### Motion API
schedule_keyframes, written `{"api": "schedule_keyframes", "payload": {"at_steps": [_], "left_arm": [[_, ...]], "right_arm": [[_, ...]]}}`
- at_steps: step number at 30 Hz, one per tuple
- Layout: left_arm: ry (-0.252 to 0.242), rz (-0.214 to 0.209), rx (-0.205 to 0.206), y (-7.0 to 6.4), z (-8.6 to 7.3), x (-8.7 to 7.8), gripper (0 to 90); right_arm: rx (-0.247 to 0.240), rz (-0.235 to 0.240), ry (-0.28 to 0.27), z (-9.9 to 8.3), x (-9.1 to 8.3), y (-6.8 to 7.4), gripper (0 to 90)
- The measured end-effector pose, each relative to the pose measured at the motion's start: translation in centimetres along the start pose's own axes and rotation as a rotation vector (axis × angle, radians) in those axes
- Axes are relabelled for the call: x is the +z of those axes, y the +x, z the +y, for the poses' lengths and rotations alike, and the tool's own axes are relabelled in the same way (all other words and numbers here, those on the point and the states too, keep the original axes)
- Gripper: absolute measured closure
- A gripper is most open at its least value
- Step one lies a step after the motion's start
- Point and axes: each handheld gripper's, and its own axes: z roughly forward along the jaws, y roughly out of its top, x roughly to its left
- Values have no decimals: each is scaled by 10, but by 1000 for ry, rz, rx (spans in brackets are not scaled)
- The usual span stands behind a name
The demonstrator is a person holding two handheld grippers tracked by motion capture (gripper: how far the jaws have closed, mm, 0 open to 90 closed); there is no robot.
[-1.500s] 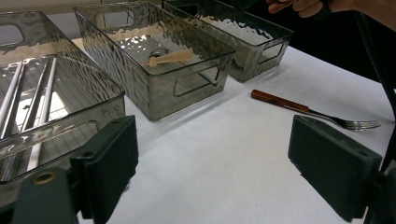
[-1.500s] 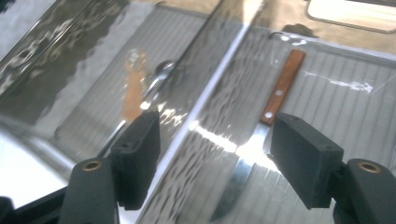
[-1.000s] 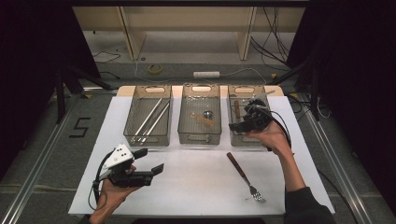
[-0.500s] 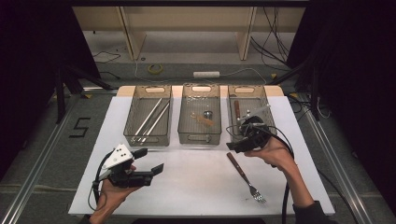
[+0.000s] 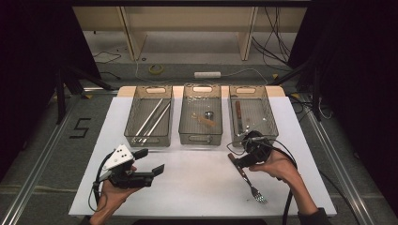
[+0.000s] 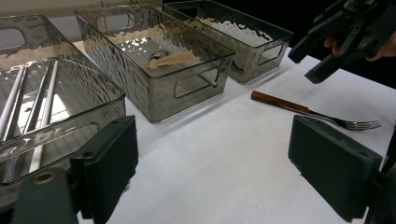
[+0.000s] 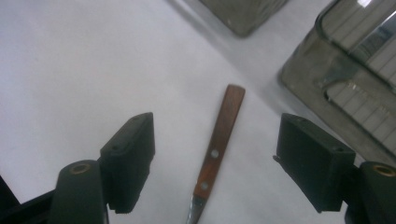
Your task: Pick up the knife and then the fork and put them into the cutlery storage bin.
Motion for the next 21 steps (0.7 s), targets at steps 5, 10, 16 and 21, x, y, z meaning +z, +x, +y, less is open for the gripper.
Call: {"api": "schedule_keyframes", "payload": {"at_steps": [5, 10, 16, 21], "left_arm": [[0, 0, 2, 0, 0, 0, 153], [0, 0, 3, 0, 0, 0, 153], [1, 0, 1, 0, 0, 0, 153], [1, 0, 4, 0, 0, 0, 153]], "right_arm": [[7, -6, 42, -8, 9, 0, 325], [8, -4, 67, -11, 15, 1, 334], [9, -8, 99, -14, 21, 2, 337], [10, -9, 128, -16, 27, 3, 337]]}}
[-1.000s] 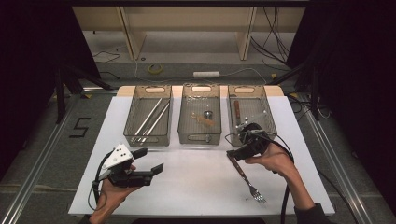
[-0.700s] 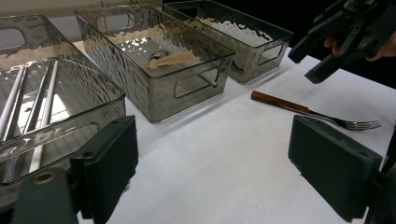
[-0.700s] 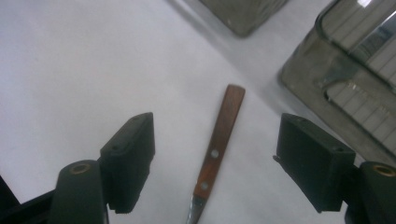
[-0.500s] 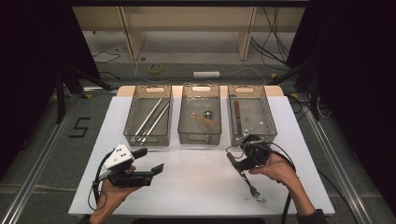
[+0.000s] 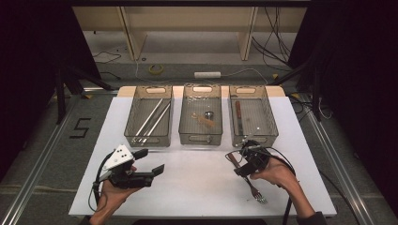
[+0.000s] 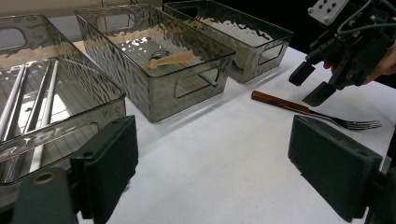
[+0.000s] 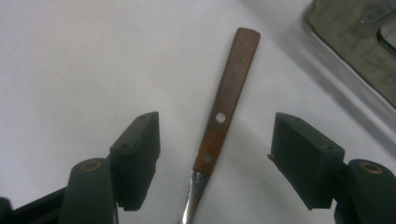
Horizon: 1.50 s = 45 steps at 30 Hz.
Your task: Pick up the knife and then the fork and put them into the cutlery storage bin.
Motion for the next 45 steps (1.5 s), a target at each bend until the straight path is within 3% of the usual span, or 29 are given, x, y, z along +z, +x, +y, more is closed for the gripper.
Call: {"api": "schedule_keyframes", "payload": {"at_steps": [7, 17, 31, 45], "left_arm": [[2, -2, 0, 0, 0, 0, 153], [3, 0, 2, 0, 0, 0, 153], [1, -1, 3, 0, 0, 0, 153], [1, -1, 2, 0, 0, 0, 153]], "right_arm": [[3, -11, 21, -1, 6, -2, 356], [-3, 11, 43, -2, 10, -2, 475], [10, 4, 77, -4, 19, -4, 619], [-20, -13, 90, -4, 22, 1, 686]]}}
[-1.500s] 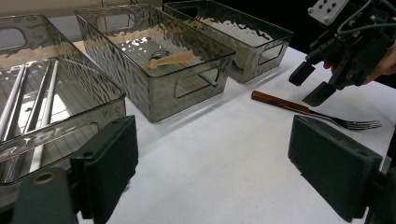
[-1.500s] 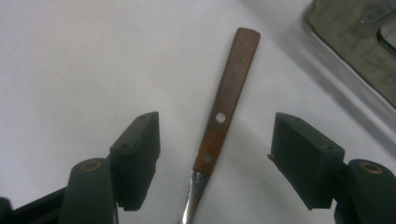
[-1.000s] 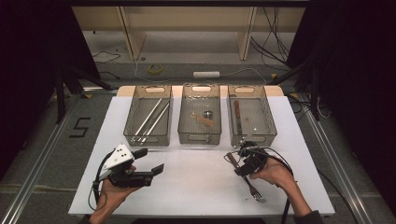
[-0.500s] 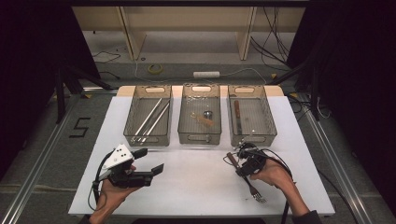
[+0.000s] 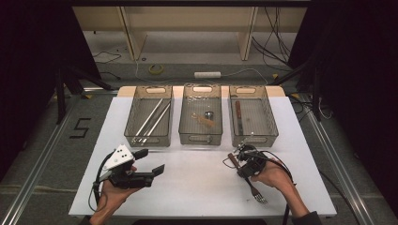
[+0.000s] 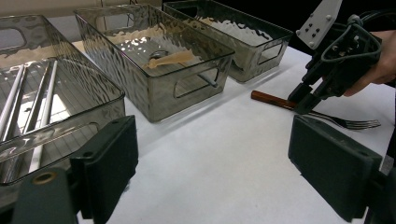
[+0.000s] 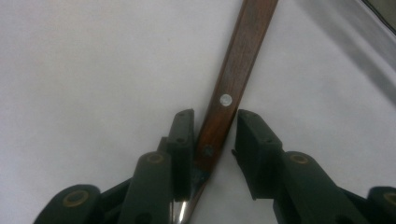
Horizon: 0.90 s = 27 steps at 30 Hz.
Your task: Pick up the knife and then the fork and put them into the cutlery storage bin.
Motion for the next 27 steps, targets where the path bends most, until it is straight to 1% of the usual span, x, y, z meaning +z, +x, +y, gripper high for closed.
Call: {"api": "schedule_keyframes", "payload": {"at_steps": [9, 13, 18, 24, 27], "left_arm": [[1, 2, -1, -1, 0, 0, 153], [2, 2, 0, -1, 0, 0, 153], [2, 2, 1, -1, 0, 1, 153], [3, 2, 2, -1, 0, 1, 153], [3, 1, 3, -1, 0, 1, 153]], "right_arm": [[-6, -9, 2, 0, 0, 1, 705], [-16, -14, 2, 1, 1, 2, 719], [-17, -13, 4, 1, 1, 2, 747], [-5, -13, 13, 1, 1, 2, 762], [-9, -13, 12, 2, 1, 1, 768]]}}
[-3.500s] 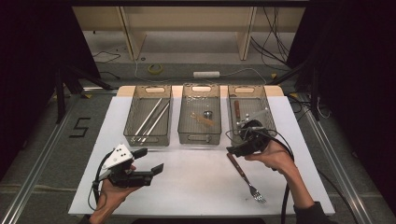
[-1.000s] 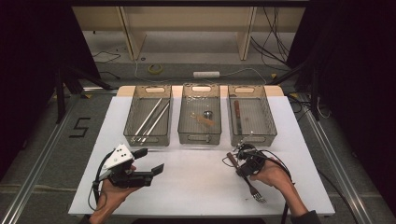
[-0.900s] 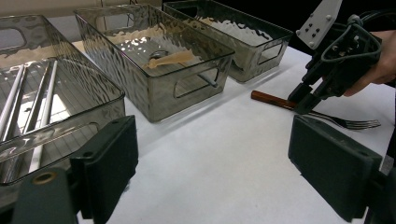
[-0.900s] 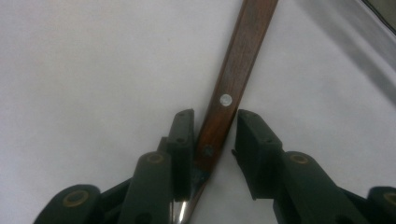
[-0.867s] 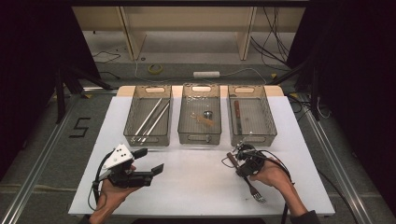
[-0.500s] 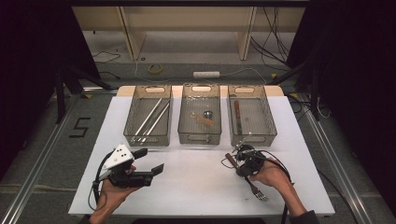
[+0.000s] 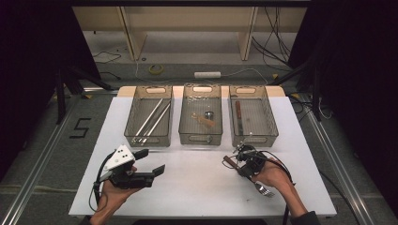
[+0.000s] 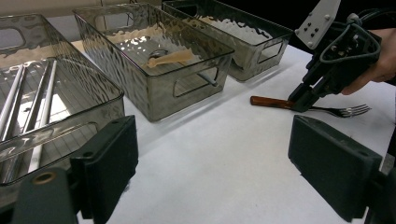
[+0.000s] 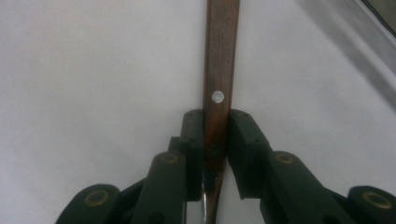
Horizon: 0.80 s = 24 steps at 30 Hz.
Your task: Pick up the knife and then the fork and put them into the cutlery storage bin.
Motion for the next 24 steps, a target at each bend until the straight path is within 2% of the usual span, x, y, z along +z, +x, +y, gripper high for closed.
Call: {"api": "schedule_keyframes", "payload": {"at_steps": [11, 24], "left_arm": [[-1, 0, 0, 0, 0, 0, 153], [-1, 1, -1, 1, 0, 0, 153]], "right_arm": [[-12, 7, 14, 2, -1, -1, 773], [10, 52, -51, -3, -13, -9, 776]]}}
